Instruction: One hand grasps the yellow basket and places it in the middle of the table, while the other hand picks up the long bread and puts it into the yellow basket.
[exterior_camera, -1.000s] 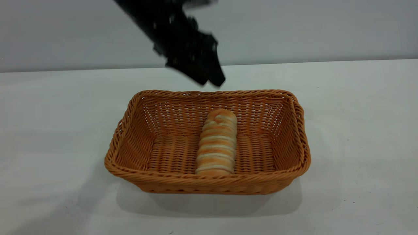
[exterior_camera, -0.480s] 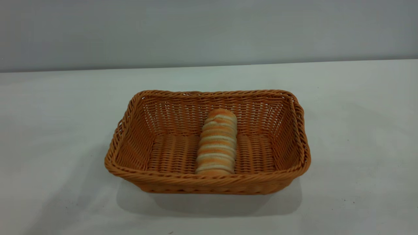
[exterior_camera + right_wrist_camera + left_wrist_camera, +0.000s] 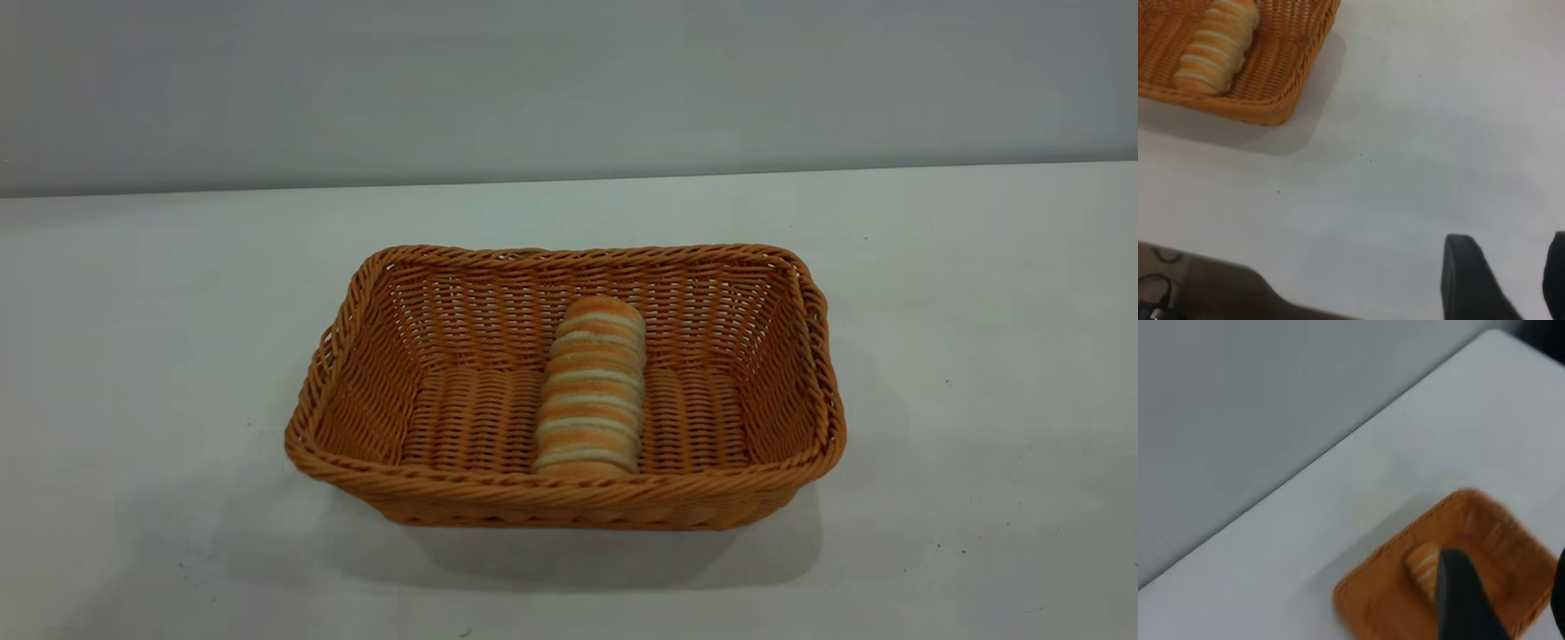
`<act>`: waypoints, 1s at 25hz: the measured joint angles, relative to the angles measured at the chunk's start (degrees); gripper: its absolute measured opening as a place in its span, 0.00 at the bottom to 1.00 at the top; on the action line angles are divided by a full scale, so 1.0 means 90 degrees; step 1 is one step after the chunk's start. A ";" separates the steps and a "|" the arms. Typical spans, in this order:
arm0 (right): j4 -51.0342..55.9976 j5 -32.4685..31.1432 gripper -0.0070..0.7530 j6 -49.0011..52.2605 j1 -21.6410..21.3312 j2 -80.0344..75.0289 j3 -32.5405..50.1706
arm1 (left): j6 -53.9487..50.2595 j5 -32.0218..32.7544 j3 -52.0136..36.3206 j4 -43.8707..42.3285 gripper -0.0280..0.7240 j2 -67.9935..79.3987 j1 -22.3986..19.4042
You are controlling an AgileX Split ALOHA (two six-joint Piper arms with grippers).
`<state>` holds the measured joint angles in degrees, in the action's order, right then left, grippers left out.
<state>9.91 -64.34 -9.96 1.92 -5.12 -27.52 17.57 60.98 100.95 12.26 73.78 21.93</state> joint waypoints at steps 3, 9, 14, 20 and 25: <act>0.0000 0.0000 0.35 0.0000 0.0000 0.0000 0.0000 | -0.0481 0.0626 0.0000 -0.0610 0.56 -0.0948 0.0000; 0.0000 0.0000 0.35 0.0006 0.0000 0.0000 0.0000 | -0.1299 0.0634 -0.0029 -0.1453 0.56 -0.3054 0.0000; 0.0000 0.0000 0.35 0.0006 0.0000 0.0000 0.0000 | -0.1569 0.0634 -0.1182 -0.1908 0.56 -0.5311 0.0050; 0.0000 0.0000 0.35 0.0006 0.0000 0.0000 0.0000 | -0.1841 0.0634 -0.3922 -0.2426 0.56 -0.7222 0.0104; 0.0000 0.0000 0.35 0.0006 0.0000 0.0000 0.0000 | -0.2016 0.0634 -0.5792 -0.2273 0.56 -0.7300 0.0017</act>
<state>9.91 -64.34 -9.90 1.92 -5.12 -27.52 -0.58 66.69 48.82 -8.19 8.08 22.08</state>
